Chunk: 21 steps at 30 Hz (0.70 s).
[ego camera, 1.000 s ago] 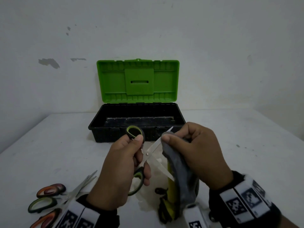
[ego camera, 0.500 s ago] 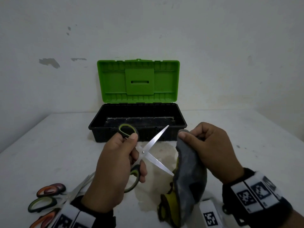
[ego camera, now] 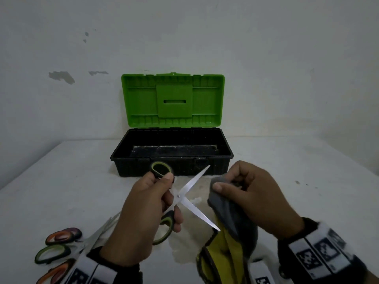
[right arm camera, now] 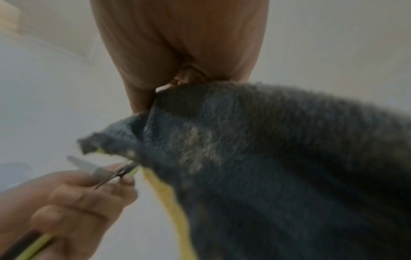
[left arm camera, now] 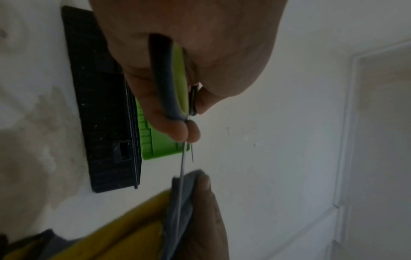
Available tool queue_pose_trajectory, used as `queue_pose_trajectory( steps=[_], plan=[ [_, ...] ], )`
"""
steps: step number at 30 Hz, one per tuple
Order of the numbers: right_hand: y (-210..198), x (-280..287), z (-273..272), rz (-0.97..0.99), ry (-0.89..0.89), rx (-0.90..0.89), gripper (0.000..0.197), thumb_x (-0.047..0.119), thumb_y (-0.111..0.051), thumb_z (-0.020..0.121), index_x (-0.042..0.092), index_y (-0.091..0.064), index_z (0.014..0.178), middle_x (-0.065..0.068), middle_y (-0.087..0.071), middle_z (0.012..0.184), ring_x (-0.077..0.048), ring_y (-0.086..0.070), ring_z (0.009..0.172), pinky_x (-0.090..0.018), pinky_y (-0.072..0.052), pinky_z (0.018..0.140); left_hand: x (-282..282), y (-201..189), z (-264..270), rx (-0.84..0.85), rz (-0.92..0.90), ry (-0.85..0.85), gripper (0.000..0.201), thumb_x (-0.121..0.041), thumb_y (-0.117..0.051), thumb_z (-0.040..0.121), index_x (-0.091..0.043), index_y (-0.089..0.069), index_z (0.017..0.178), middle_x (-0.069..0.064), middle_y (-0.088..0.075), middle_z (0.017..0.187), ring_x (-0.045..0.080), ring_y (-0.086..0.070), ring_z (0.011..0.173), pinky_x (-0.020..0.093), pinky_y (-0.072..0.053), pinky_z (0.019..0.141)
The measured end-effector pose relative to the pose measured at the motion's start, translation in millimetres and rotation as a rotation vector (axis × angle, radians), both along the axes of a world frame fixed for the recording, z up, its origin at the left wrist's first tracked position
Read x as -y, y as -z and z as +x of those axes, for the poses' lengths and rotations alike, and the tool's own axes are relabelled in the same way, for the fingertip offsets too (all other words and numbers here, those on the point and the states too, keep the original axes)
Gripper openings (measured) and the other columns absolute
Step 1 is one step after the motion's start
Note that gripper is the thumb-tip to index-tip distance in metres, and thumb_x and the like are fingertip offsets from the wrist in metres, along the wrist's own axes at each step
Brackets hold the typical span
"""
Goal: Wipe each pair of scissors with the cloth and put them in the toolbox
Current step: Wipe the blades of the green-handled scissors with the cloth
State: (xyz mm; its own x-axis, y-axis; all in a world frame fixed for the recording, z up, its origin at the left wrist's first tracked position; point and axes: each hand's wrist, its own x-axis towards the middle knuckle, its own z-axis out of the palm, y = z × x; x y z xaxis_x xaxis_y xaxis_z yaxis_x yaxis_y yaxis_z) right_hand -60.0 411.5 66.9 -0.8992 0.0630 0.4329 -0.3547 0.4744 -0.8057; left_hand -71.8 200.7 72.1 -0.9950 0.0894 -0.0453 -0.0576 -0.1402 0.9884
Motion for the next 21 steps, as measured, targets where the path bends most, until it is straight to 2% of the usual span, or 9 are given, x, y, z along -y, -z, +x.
queue_pose_trajectory(
  steps=[3, 6, 9, 11, 14, 17, 20, 21],
  plan=[
    [3.6, 18.2, 0.2, -0.061, -0.042, -0.024, 0.022, 0.026, -0.083, 0.074, 0.025, -0.062, 0.068, 0.01, -0.069, 0.068, -0.002, -0.062, 0.059, -0.011, -0.045, 0.056, -4.5, 0.1, 4.3, 0.047, 0.04, 0.06, 0.026, -0.024, -0.052, 0.098, -0.001, -0.053, 0.088, 0.01, -0.045, 0.065, 0.026, -0.05, 0.042, 0.031, -0.043, 0.041],
    [4.6, 23.8, -2.1, -0.105, -0.018, -0.048, 0.025, 0.024, -0.084, 0.074, 0.022, -0.061, 0.065, 0.01, -0.068, 0.063, 0.0, -0.06, 0.057, -0.011, -0.044, 0.054, -2.9, -1.1, 4.8, 0.024, 0.038, 0.077, 0.026, -0.023, -0.051, 0.099, -0.001, -0.053, 0.084, 0.01, -0.044, 0.062, 0.026, -0.048, 0.04, 0.031, -0.043, 0.04],
    [5.3, 15.2, -10.5, -0.132, 0.107, -0.056, 0.029, 0.026, -0.084, 0.075, 0.017, -0.06, 0.062, 0.006, -0.063, 0.057, -0.002, -0.055, 0.052, -0.013, -0.042, 0.051, 4.8, -3.6, 3.3, 0.011, 0.024, 0.096, 0.027, -0.022, -0.051, 0.098, -0.004, -0.052, 0.078, 0.009, -0.043, 0.06, 0.026, -0.047, 0.038, 0.03, -0.042, 0.04],
    [6.5, 1.2, -20.4, -0.146, 0.23, -0.053, 0.032, 0.028, -0.083, 0.077, 0.015, -0.059, 0.06, 0.005, -0.06, 0.055, -0.004, -0.052, 0.05, -0.014, -0.041, 0.049, 8.2, -3.9, 4.3, 0.018, 0.012, 0.131, 0.026, -0.023, -0.051, 0.098, -0.003, -0.052, 0.081, 0.009, -0.043, 0.061, 0.025, -0.046, 0.038, 0.03, -0.042, 0.04],
    [5.5, -21.8, -33.9, -0.05, 0.349, -0.005, 0.033, 0.03, -0.082, 0.079, 0.013, -0.061, 0.061, 0.003, -0.062, 0.058, -0.001, -0.054, 0.049, -0.012, -0.041, 0.049, 8.5, 1.0, 7.1, 0.028, -0.021, 0.173, 0.029, -0.024, -0.052, 0.097, 0.002, -0.049, 0.084, 0.009, -0.043, 0.06, 0.026, -0.047, 0.039, 0.03, -0.042, 0.041],
    [-0.3, -29.5, -41.2, 0.117, 0.415, -0.001, 0.029, 0.033, -0.082, 0.079, 0.015, -0.061, 0.067, 0.004, -0.064, 0.064, -0.005, -0.058, 0.057, -0.012, -0.042, 0.052, 4.3, 7.5, 7.8, 0.064, -0.085, 0.235, 0.03, -0.024, -0.051, 0.099, 0.003, -0.05, 0.086, 0.011, -0.043, 0.062, 0.028, -0.049, 0.041, 0.031, -0.043, 0.043],
    [-7.7, -14.7, -41.0, 0.13, 0.401, -0.065, 0.027, 0.032, -0.08, 0.08, 0.016, -0.06, 0.072, 0.001, -0.066, 0.068, -0.012, -0.06, 0.061, -0.013, -0.041, 0.054, -2.0, 11.1, 6.0, 0.083, -0.142, 0.275, 0.029, -0.023, -0.05, 0.1, 0.002, -0.05, 0.086, 0.011, -0.044, 0.064, 0.028, -0.05, 0.043, 0.032, -0.044, 0.042],
    [-10.2, -7.0, -38.6, 0.113, 0.355, -0.086, 0.025, 0.03, -0.08, 0.081, 0.017, -0.059, 0.075, -0.001, -0.067, 0.069, -0.015, -0.061, 0.061, -0.017, -0.043, 0.056, -4.3, 11.4, 4.5, 0.085, -0.148, 0.279, 0.028, -0.023, -0.05, 0.1, 0.0, -0.051, 0.084, 0.012, -0.045, 0.064, 0.028, -0.05, 0.044, 0.032, -0.044, 0.043]
  ],
)
